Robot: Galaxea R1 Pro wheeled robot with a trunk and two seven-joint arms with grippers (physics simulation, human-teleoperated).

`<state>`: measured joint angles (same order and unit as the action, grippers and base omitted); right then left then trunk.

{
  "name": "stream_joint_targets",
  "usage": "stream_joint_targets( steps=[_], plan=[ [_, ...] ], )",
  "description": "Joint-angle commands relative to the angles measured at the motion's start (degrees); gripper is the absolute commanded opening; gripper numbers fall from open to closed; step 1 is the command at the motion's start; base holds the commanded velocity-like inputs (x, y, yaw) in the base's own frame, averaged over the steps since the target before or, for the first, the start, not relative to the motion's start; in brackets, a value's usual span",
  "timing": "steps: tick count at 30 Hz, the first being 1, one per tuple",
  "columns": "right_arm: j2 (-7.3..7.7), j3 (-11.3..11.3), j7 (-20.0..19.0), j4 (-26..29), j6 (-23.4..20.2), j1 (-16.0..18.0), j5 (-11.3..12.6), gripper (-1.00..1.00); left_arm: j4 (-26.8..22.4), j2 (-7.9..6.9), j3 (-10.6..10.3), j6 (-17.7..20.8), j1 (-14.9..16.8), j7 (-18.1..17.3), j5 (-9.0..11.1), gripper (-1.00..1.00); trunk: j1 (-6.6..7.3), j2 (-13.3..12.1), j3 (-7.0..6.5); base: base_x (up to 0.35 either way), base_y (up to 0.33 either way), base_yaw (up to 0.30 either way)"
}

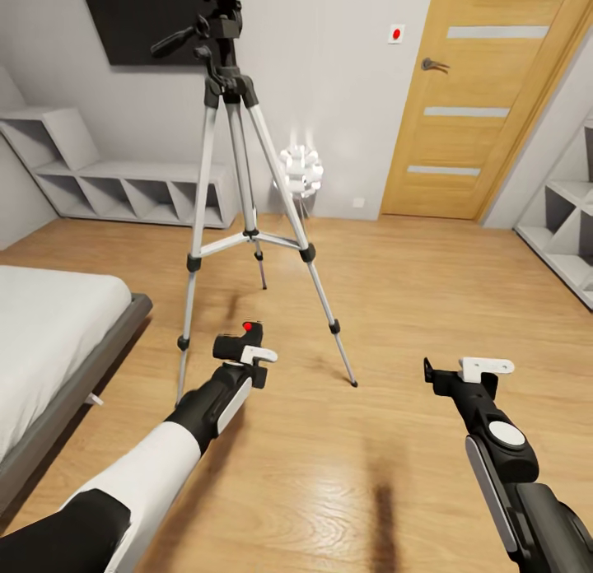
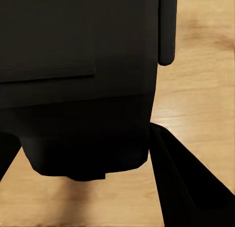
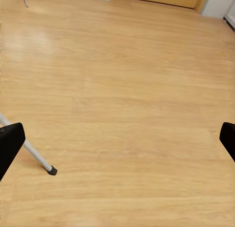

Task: Attach the digital camera to the camera tripod in the bedroom.

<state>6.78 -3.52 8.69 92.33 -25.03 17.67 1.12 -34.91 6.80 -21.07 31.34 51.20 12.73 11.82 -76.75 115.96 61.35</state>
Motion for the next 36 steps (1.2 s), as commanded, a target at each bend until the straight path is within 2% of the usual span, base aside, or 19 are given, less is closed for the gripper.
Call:
stream_joint_targets(
  steps=[1, 4, 6, 8, 11, 18, 21, 24, 27, 32, 36],
  plan=[
    [0.02, 0.1, 0.2, 0.1, -0.2, 0.0, 0.1, 1.00, 0.4, -0.04, -0.3, 0.1, 0.0, 0.4, 0.4, -1.00, 0.23, -0.4, -0.14, 0.000, 0.000, 0.000],
    [0.02, 0.1, 0.2, -0.1, 0.4, 0.0, 0.2, 1.00, 3.1, -0.04, -0.3, -2.4, 0.0, 0.4, 0.4, -1.00, 0.89, -1.6, -0.68, 0.000, 0.000, 0.000],
    [-0.08, 0.2, 0.1, -0.9, 1.0, 0.1, 0.2, 1.00, 5.8, -0.04, -0.3, -6.7, 0.0, 0.4, 0.4, -1.00, 1.33, -2.4, -1.04, 0.000, 0.000, 0.000],
    [-0.15, 0.3, 0.1, -2.1, 2.7, 0.0, 0.3, 1.00, 7.8, -0.04, -0.3, -11.0, 0.0, 0.4, 0.4, -1.00, 1.77, -3.2, -1.40, 0.000, 0.000, 0.000],
    [-0.17, 0.3, 0.1, -4.3, 6.2, 0.1, 0.3, 1.00, 8.8, -0.09, -0.3, -14.0, 0.0, 0.4, 0.3, -1.00, 2.43, -4.4, -1.94, 0.000, 0.000, 0.000],
    [-0.28, 0.4, 0.0, -12.9, 17.6, 0.0, 0.4, 1.00, 7.2, -0.83, -0.2, -16.3, 0.0, 0.3, 0.2, -1.00, 3.97, -7.2, -3.20, 0.000, 0.000, 0.000],
    [-0.34, 0.6, 0.0, -16.7, 21.8, 0.1, 0.4, 1.00, 2.7, -1.70, -0.3, -16.8, 0.0, 0.3, 0.2, -1.00, 4.63, -8.4, -3.73, 0.000, 0.000, 0.000],
    [-0.36, 0.7, 0.0, -18.4, 23.6, 0.0, 0.4, 1.00, -0.7, -2.35, -0.3, -16.7, 0.1, 0.4, 0.2, -1.00, 5.29, -9.6, -4.27, 0.000, 0.000, 0.000],
    [-0.36, 0.7, 0.0, -19.3, 24.2, 0.1, 0.4, 1.00, -1.5, -2.57, -0.3, -16.7, 0.1, 0.4, 0.3, -1.00, 5.94, -10.8, -4.81, 0.000, 0.000, 0.000],
    [-0.36, 0.7, -0.1, -22.5, 25.7, 0.0, 0.4, 1.00, 2.8, -2.59, -0.3, -17.6, 0.0, 0.3, 0.3, -1.00, 7.04, -12.8, -5.71, 0.000, 0.000, 0.000],
    [-0.43, 0.9, 0.0, -25.6, 29.1, 0.0, 0.4, 1.00, 10.8, -2.22, -0.3, -21.9, 0.0, 0.0, 0.4, -1.00, 7.92, -14.4, -6.43, 0.000, 0.000, 0.000]
  ],
)
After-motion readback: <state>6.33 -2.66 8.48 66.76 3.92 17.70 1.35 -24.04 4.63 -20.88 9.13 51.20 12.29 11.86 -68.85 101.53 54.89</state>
